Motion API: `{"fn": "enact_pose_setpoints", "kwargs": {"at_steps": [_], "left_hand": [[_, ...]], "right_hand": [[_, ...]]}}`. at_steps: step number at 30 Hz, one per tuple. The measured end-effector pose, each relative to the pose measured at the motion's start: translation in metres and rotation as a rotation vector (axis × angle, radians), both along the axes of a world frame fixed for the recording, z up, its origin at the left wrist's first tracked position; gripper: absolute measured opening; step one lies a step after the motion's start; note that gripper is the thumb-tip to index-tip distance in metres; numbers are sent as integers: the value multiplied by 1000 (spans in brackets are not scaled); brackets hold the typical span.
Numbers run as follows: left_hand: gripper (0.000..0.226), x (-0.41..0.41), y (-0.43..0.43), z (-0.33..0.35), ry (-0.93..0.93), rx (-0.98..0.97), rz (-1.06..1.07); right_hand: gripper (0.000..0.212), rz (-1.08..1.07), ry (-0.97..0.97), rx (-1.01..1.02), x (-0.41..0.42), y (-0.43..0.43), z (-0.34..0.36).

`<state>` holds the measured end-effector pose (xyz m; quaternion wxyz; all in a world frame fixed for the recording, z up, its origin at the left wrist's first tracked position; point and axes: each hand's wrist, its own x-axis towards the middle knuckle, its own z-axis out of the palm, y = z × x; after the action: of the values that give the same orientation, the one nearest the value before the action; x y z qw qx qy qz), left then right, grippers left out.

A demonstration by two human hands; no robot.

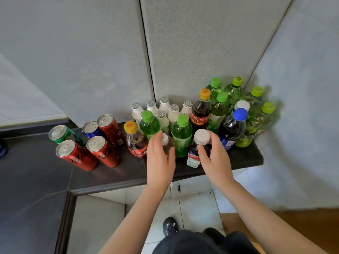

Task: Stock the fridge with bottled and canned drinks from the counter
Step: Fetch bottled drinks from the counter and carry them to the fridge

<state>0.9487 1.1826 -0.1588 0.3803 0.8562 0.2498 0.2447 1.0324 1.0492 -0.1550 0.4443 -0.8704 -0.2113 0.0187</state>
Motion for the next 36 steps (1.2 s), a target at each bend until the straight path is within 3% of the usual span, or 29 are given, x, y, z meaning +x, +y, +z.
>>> {"fn": "enact_pose_setpoints", "kwargs": {"at_steps": [7, 14, 18, 24, 29, 33, 36], "left_hand": [[38, -5, 2, -2, -31, 2, 31], [33, -19, -5, 1, 3, 13, 81], [35, -35, -16, 2, -7, -4, 157], [32, -90, -47, 7, -88, -97, 326], [38, -154, -86, 9, -205, -288, 572], [30, -204, -123, 6, -269, -348, 796], [29, -243, -156, 2, -247, -377, 954]], "right_hand": [[49, 12, -142, -62, 0, -9, -8], [50, 178, 47, 22, 0, -15, -19], [47, 287, 34, -37, 3, -21, -20], [48, 316, -53, 66, -17, -34, -8], [20, 537, 84, 188, -49, -30, -5], [17, 682, 199, 232, -85, -19, -17], [26, 813, 272, 206, -121, -16, -27]]}}
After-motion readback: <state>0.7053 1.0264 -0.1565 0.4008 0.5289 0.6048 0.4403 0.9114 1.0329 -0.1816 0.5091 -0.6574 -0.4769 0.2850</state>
